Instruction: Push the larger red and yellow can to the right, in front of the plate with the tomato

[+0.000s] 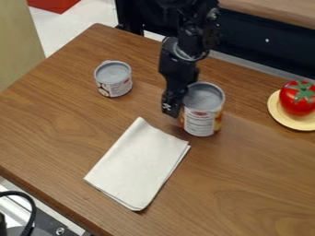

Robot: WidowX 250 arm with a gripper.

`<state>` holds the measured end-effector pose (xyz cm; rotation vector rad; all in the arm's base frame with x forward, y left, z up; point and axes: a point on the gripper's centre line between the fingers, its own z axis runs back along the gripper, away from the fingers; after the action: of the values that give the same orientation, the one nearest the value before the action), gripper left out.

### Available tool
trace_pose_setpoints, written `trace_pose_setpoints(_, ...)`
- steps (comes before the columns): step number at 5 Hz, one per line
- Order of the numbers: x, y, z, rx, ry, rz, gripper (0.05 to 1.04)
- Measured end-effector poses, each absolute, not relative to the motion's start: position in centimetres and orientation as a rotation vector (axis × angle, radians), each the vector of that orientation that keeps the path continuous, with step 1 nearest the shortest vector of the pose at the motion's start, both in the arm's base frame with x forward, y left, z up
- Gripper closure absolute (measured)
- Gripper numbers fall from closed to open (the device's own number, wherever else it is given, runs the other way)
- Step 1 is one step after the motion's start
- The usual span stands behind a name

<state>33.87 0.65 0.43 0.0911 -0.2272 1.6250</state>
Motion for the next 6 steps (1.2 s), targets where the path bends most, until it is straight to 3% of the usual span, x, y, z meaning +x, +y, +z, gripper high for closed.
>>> trace_pose_setpoints(4,32.7,-9.9,0.3,0.048,-0.193,1.629,0.087)
trace_pose_setpoints(5,32.9,-11.3,0.3,0.040,-0.175,1.632,0.087)
trace_pose_setpoints(6,32.8,-10.4,0.2,0.072,-0.221,1.614,0.087)
